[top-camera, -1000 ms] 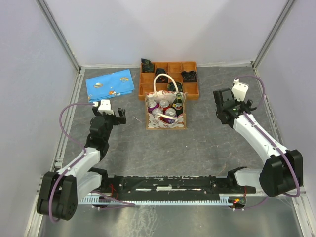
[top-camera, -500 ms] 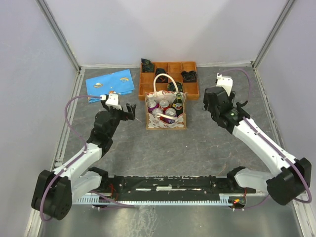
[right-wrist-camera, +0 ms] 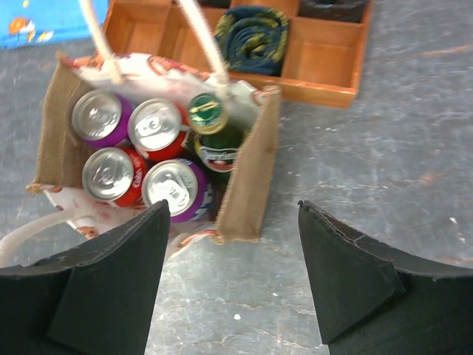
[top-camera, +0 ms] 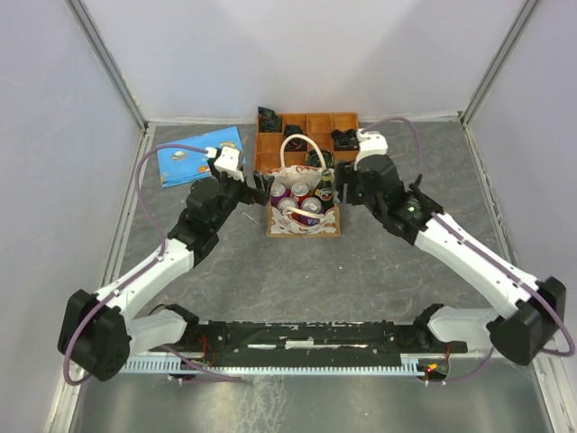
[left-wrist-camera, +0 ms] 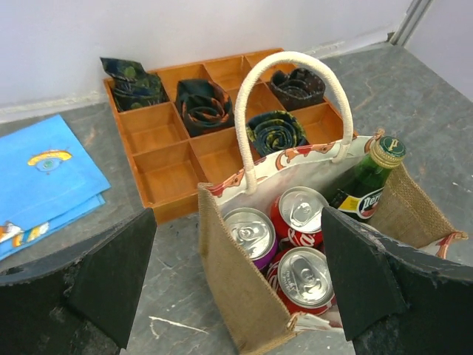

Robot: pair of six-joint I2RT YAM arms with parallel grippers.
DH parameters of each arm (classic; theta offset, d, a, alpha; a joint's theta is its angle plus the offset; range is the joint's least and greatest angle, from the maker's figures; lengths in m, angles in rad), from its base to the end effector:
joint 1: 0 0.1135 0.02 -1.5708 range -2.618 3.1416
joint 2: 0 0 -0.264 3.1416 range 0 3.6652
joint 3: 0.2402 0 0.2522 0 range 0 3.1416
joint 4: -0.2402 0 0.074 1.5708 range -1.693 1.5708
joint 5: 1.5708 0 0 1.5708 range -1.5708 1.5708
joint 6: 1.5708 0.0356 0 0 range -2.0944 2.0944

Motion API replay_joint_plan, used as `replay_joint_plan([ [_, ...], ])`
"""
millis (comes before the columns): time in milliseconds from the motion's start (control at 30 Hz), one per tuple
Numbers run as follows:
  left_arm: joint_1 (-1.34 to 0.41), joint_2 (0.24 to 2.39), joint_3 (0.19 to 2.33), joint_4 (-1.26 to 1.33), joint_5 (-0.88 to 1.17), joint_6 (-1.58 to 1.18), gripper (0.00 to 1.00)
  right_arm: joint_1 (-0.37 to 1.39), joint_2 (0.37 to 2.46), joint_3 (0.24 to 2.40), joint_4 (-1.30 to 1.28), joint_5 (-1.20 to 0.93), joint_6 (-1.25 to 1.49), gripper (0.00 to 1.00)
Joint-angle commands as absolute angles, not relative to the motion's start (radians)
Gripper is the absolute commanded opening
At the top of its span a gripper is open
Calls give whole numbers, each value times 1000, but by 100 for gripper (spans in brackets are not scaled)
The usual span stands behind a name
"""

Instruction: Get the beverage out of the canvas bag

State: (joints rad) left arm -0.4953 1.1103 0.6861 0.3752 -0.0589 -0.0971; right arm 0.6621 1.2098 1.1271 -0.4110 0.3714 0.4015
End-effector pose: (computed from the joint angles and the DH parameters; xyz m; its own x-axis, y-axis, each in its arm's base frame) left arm 0.2298 -0.1217 0.2985 -0.0839 -0.0647 -0.9944 0.4166 0.9042 -0.0940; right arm 0.2211 0.1559 0.3493 -0.4694 0.0958 -0.8778 -0.1492 0.9712 0.1858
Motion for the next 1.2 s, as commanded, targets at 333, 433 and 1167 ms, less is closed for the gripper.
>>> replay_joint_plan([
  [333,-496,1260,838,250,187,-136,99,773,1465,1281,-397,317,391,74],
  [433,-496,1275,832,254,185,-140,99,782,1494,1278,-396,312,392,75],
  [1167,-496,1253,727,355,94,-163,81,792,1716,1350,-488,318,390,78],
])
